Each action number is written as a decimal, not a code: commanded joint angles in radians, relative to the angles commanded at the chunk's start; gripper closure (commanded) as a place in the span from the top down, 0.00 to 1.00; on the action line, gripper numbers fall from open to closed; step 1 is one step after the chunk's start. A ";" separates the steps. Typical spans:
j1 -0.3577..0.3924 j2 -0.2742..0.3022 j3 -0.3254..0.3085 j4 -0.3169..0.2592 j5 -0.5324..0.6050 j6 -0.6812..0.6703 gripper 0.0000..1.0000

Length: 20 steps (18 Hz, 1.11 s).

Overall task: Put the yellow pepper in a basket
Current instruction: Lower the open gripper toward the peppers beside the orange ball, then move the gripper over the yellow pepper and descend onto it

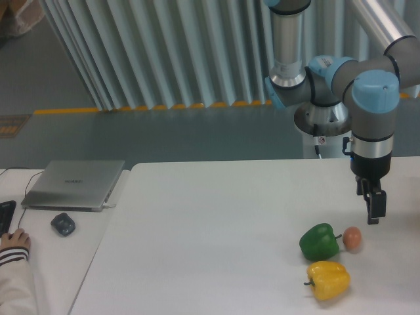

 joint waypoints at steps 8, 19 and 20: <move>-0.043 -0.015 -0.014 0.032 0.000 -0.134 1.00; -0.048 -0.012 -0.063 0.127 -0.060 -0.365 1.00; -0.048 -0.012 -0.066 0.132 -0.061 -0.396 1.00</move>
